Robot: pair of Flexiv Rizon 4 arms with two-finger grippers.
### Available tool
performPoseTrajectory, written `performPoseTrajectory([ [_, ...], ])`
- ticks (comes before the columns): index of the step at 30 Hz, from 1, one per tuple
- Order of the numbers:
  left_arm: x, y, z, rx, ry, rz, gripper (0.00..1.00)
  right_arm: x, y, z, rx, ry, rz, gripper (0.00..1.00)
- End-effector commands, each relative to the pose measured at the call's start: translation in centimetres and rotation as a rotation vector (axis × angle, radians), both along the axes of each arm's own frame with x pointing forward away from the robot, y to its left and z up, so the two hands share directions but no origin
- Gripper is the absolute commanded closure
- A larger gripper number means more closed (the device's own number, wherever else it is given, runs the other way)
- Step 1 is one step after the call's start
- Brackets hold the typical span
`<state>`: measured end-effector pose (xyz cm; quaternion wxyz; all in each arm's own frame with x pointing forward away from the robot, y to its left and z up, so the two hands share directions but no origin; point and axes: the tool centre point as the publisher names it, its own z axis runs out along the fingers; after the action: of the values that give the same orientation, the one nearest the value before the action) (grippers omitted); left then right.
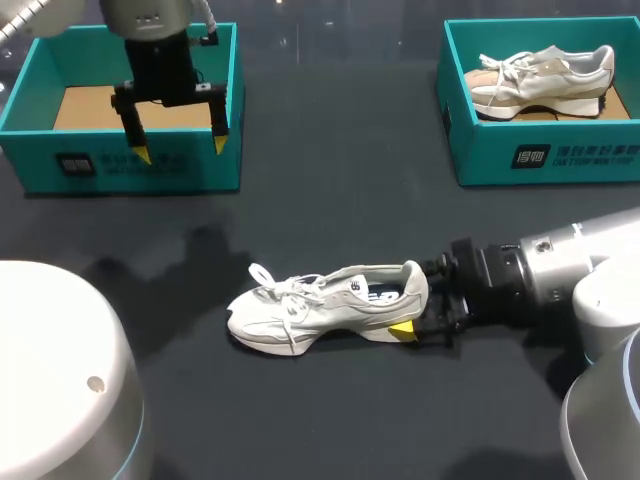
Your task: Take the shoe out of the shoebox, open the shoe tongue, remove and reinsert the insole, then place the shoe into the shoebox
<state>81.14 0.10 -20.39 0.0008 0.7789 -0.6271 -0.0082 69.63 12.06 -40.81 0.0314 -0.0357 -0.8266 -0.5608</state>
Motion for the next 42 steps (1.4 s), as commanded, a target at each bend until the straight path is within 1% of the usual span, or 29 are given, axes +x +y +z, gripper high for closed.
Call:
performPoseTrajectory([
  [1,-1.7,-1.2,0.0,0.008,-0.011,0.025,0.0,-0.1,0.2,0.0,-0.004,0.0,-0.001,1.0],
  [3,-2.6,-2.2,-0.1,0.011,0.007,0.013,0.0,-0.1,0.2,0.0,-0.004,0.0,-0.001,1.0],
  [16,-2.6,-2.2,-0.1,0.011,0.007,0.013,0.0,-0.1,0.2,0.0,-0.004,0.0,-0.001,1.0],
  [17,-3.0,-2.8,-0.3,0.009,0.056,0.055,0.0,-0.1,0.2,0.0,-0.004,0.0,-0.001,1.0],
  [18,-3.9,-3.5,-0.5,-0.009,0.108,0.043,0.0,-0.1,0.2,0.0,-0.004,0.0,-0.001,1.0],
  [19,-4.3,-3.8,-0.6,-0.025,0.116,0.035,0.0,-0.1,0.2,0.0,-0.004,0.0,-0.001,1.0],
  [20,-5.3,-4.7,-1.0,-0.016,0.144,0.042,0.0,-0.1,0.2,0.0,-0.004,0.0,-0.001,1.0],
  [21,-6.0,-5.2,-1.4,-0.021,0.13,0.02,0.0,-0.1,0.2,0.0,-0.004,0.0,-0.001,1.0],
  [23,-7.2,-6.1,-1.7,-0.018,0.174,0.001,0.0,-0.1,0.2,0.0,-0.004,0.0,-0.001,1.0],
  [25,-8.6,-7.4,-2.2,-0.017,0.173,-0.04,0.0,-0.1,0.2,0.0,-0.004,0.0,-0.001,1.0],
  [29,-11.5,-9.3,-2.2,-0.02,0.17,-0.121,0.0,-0.1,0.2,0.0,-0.004,0.0,-0.001,1.0],
  [30,-11.8,-9.8,-2.1,-0.024,0.148,-0.121,0.0,-0.1,0.2,0.0,-0.004,0.0,-0.001,1.0],
  [40,-11.8,-9.8,-2.1,-0.024,0.148,-0.121,0.0,-0.1,0.2,0.0,-0.004,0.0,-0.001,1.0],
  [42,-12.2,-10.7,-2.9,0.003,0.116,-0.14,0.0,-0.1,0.2,0.0,-0.004,0.0,-0.001,1.0],
])
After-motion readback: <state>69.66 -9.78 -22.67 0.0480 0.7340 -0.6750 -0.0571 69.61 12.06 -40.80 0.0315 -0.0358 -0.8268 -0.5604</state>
